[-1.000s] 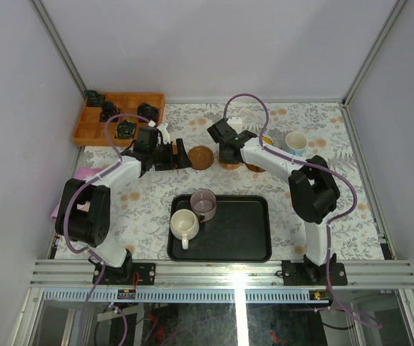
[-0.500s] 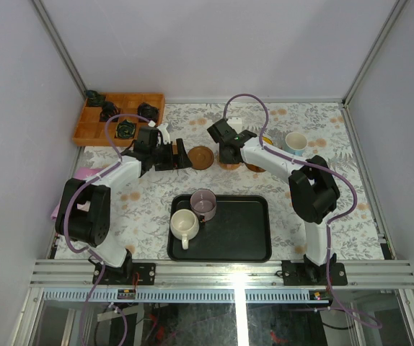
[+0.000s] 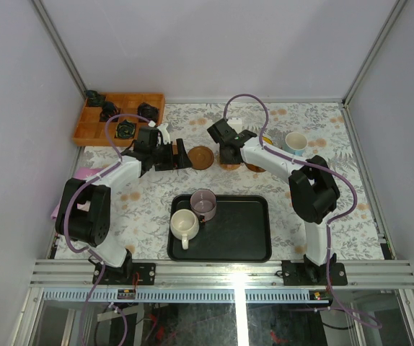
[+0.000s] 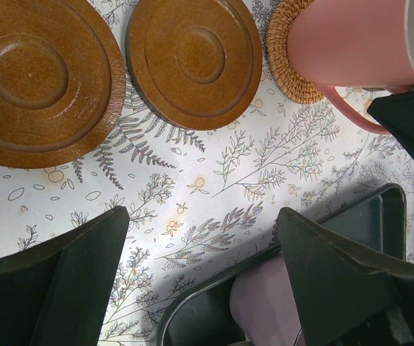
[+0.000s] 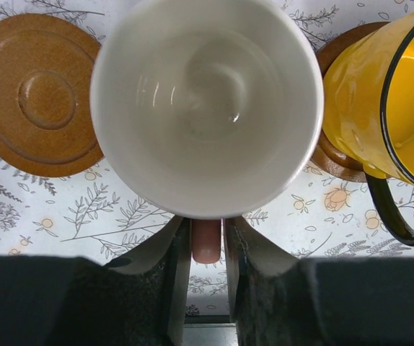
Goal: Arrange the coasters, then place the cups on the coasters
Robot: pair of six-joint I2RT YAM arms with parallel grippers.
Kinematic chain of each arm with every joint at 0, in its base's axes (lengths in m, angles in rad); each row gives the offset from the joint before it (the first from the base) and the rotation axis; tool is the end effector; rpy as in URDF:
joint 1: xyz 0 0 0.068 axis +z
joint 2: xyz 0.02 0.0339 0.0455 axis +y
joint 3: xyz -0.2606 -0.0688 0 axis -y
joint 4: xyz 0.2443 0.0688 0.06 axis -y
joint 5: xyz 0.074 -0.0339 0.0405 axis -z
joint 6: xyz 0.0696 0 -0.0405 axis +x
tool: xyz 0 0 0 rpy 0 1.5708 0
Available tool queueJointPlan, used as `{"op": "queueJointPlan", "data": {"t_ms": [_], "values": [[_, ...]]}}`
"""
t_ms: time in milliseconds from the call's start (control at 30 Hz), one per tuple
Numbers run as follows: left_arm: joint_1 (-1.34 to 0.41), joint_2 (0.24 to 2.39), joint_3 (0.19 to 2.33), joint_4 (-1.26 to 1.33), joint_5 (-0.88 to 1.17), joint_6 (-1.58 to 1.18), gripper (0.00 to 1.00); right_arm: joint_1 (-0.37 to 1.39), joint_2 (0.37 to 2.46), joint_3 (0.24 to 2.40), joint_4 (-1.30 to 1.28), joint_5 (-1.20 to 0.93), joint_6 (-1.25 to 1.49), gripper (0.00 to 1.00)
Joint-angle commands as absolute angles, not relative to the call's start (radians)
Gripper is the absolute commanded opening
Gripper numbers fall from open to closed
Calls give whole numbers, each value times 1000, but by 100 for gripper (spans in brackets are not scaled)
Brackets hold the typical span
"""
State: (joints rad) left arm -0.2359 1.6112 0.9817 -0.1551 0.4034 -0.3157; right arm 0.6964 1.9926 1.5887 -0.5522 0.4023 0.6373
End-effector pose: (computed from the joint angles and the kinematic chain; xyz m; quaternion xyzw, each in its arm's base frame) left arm 0.3446 -0.1109 0.1810 0.0406 0.9073 -0.2803 0.3107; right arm 0.3662 0.2707 0.1976 0.0328 0.9353 0.0337 0.3507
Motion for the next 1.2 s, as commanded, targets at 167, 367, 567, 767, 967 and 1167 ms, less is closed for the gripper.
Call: {"op": "queueJointPlan", "data": {"t_ms": [167, 367, 567, 767, 967, 1167], "values": [[-242, 1627, 1014, -141, 412, -308, 84, 694, 1998, 1641, -597, 426, 634, 39], [-242, 1629, 1014, -141, 413, -308, 85, 695, 2000, 1646, -597, 431, 624, 43], [-243, 1629, 1013, -141, 408, -307, 85, 695, 1987, 1642, -606, 425, 617, 57], [-243, 1603, 1004, -142, 390, -295, 86, 695, 1928, 1616, -611, 420, 596, 74], [-243, 1551, 997, -182, 358, -279, 87, 694, 1778, 1552, -599, 407, 545, 84], [-250, 1457, 963, -213, 363, -308, 88, 694, 1613, 1512, -555, 455, 488, 89]]}}
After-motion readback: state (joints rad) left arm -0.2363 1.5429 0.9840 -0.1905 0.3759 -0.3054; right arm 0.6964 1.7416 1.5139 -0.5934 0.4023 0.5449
